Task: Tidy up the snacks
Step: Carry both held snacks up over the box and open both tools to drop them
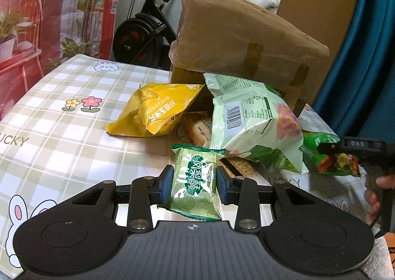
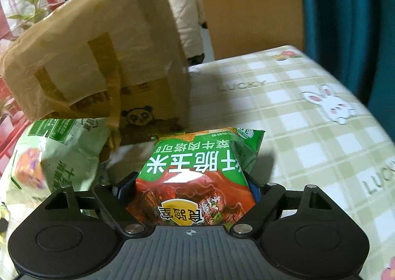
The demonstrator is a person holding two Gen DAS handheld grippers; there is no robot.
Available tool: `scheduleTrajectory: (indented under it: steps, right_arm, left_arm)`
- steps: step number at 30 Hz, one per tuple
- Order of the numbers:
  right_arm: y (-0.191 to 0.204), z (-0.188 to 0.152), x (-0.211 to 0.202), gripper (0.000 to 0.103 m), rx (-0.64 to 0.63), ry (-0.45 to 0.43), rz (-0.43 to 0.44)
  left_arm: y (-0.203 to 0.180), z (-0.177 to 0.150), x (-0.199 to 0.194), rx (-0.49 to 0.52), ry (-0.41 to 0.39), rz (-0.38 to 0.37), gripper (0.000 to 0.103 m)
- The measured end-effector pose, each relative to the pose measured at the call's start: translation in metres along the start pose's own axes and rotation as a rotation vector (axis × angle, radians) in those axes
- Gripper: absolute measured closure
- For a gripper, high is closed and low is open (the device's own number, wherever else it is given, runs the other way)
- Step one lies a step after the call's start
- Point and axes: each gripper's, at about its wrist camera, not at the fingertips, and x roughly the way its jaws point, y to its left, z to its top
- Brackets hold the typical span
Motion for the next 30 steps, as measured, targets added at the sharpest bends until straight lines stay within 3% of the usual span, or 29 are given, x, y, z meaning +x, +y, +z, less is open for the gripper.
scheduleTrajectory:
  steps: [14, 23, 30]
  right_arm:
    - [0.001, 0.029, -0.069, 0.022, -0.037, -0.258, 0.025]
    - [0.028, 0.089, -0.108, 0.022, -0.115, -0.436, 0.104]
    - [0.071, 0.146, -0.090, 0.022, -0.198, -0.478, 0.151]
  left_arm:
    - [-0.001, 0.023, -0.032, 0.015, -0.113, 0.033, 0.065]
    - [-0.026, 0.102, -0.038, 0.128, -0.274, -0.008, 0.065]
    - [-0.059, 0.175, -0.003, 0.216, -0.339, -0.051, 0.065]
